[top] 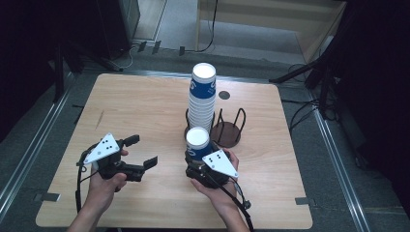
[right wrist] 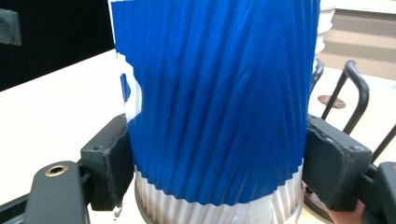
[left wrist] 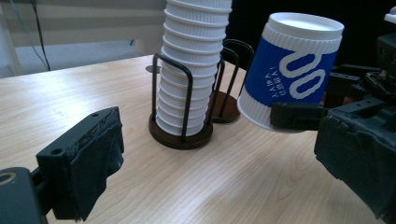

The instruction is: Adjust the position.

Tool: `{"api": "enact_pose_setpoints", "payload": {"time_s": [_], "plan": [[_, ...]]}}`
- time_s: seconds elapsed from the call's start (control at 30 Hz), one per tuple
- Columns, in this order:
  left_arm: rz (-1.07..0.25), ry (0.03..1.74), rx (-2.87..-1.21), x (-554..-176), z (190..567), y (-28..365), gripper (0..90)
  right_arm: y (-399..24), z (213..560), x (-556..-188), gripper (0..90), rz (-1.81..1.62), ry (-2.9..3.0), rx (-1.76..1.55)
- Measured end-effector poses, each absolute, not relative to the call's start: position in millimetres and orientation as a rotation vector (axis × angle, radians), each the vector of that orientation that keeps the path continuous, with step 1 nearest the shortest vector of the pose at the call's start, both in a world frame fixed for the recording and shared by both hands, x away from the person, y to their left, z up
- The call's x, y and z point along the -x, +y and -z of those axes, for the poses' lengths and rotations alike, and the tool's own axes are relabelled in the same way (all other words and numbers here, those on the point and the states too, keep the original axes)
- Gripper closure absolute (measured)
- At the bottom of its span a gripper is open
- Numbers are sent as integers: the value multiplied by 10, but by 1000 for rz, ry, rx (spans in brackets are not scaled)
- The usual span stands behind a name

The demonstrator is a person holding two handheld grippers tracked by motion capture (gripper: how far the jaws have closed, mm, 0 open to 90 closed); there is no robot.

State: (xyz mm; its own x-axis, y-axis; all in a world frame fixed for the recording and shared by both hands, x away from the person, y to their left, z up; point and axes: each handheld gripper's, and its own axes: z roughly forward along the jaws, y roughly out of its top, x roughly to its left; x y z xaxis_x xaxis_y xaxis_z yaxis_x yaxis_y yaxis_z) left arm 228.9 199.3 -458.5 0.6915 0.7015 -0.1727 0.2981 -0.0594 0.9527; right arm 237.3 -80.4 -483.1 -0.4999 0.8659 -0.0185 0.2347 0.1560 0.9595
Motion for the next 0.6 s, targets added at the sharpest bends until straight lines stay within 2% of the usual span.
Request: {"api": "enact_pose_setpoints", "payload": {"time_s": [0.13,0.27,0.6], "plan": [[-388,815,-1654,-2274,4572,1956,21,-748,4850,-2348,198,-1360,1862,-1019],[-390,829,-1663,-2265,4562,1921,58,-703,4870,-2329,199,-1353,1878,-999],[-310,807,-1678,-2268,4558,1869,74,-557,4978,-2262,200,-1319,1932,-899]]}}
